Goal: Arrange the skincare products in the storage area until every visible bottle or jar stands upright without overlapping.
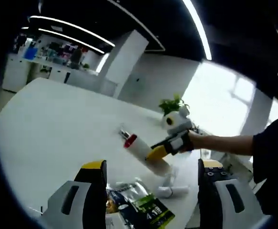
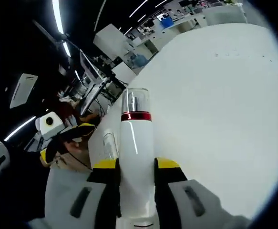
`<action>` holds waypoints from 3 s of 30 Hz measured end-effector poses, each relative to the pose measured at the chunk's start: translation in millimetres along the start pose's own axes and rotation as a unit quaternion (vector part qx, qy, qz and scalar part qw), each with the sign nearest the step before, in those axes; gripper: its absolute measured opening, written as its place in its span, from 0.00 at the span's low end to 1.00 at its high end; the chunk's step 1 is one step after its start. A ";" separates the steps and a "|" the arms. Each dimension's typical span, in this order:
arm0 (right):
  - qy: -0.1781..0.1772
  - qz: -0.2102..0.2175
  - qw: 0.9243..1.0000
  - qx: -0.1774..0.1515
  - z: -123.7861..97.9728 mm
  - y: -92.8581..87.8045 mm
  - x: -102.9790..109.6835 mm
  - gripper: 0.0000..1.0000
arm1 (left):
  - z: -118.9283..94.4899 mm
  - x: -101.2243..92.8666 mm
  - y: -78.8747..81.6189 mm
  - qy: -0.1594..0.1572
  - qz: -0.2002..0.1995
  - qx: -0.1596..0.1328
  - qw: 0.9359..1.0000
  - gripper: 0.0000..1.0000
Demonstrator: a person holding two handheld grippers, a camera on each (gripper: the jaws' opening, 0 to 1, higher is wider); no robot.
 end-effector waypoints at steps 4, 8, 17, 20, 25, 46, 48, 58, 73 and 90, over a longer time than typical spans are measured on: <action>0.024 -0.002 1.000 -0.020 -1.5 -2.1 22.6 0.26 | 14.4 -1.4 3.0 -0.018 -0.049 -0.007 0.999 0.74; 0.043 -0.008 0.998 -0.037 -4.3 -3.9 43.9 0.26 | 24.2 1.4 5.3 -0.023 -0.105 -0.016 0.994 0.73; 0.075 -0.020 0.995 -0.067 -14.1 -10.7 80.4 0.26 | 39.3 -11.6 5.8 -0.062 -0.113 -0.011 0.992 0.65; 0.078 -0.020 0.994 -0.070 -18.2 -14.3 86.0 0.26 | 42.7 -20.8 5.9 -0.084 -0.146 -0.017 0.986 0.64; 0.087 -0.012 0.994 -0.072 -24.9 -19.5 93.9 0.27 | 42.2 -27.8 0.2 -0.102 -0.148 -0.006 0.984 0.49; 0.085 -0.064 0.993 -0.056 -32.9 -55.0 111.1 0.28 | 36.5 -71.9 -8.6 -0.201 -0.090 0.014 0.975 0.31; 0.080 -0.084 0.991 -0.059 -34.1 -56.8 113.4 0.28 | 36.5 -76.4 -8.3 -0.210 -0.093 0.016 0.973 0.30; 0.021 -0.131 0.988 -0.083 -49.1 -63.9 113.7 0.30 | 46.7 -98.3 -10.1 -0.224 -0.052 0.042 0.972 0.28; -0.090 -0.177 0.978 -0.068 -74.0 -93.3 88.4 0.33 | 74.4 -117.2 -29.3 -0.220 0.027 0.072 0.972 0.27; -0.160 -0.139 0.971 -0.109 -138.2 -104.5 77.3 0.40 | 91.7 -122.7 -77.8 -0.205 0.103 0.136 0.964 0.27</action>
Point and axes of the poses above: the point that each gripper's makers call its tool centre point, and the gripper's own axes: z roughly forward along the fingers, x roughly to its left, y roughly out of its top, the point moved 4 cm from there along -z, roughly backward along the fingers, and after that the axes turned 5 degrees about -x, right-handed, at the moved point
